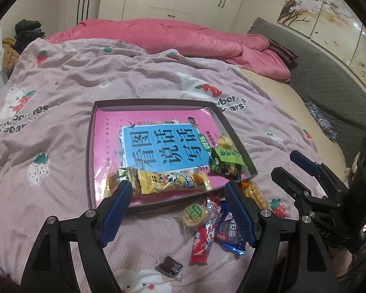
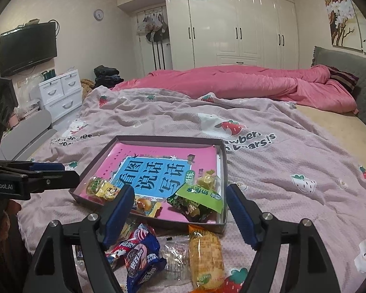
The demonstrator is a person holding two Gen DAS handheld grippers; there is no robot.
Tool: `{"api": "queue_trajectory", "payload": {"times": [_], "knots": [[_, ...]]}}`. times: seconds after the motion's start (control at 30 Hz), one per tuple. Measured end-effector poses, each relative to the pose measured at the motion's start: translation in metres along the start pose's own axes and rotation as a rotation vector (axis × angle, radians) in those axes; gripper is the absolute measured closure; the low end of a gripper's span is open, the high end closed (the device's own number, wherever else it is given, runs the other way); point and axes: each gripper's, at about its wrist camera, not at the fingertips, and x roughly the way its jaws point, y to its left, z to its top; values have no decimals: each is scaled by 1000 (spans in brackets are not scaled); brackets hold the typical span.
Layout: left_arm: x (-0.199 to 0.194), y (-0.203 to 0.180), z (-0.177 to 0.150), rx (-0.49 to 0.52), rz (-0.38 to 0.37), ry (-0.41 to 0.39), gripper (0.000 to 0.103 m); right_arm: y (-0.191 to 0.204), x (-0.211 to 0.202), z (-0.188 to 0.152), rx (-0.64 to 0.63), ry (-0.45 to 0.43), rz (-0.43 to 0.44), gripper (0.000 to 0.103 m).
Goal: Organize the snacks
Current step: 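Withdraw both open grippers from the tray toward the remaining snack pile, then grasp the blue cookie packet with the right gripper while the left gripper lowers toward the round biscuit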
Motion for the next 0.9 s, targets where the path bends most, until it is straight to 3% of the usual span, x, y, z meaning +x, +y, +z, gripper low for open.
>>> {"api": "queue_trajectory", "payload": {"times": [0.9], "knots": [[17, -6, -30, 76, -20, 131, 24, 26, -10, -19, -103, 69, 22, 25]]}}
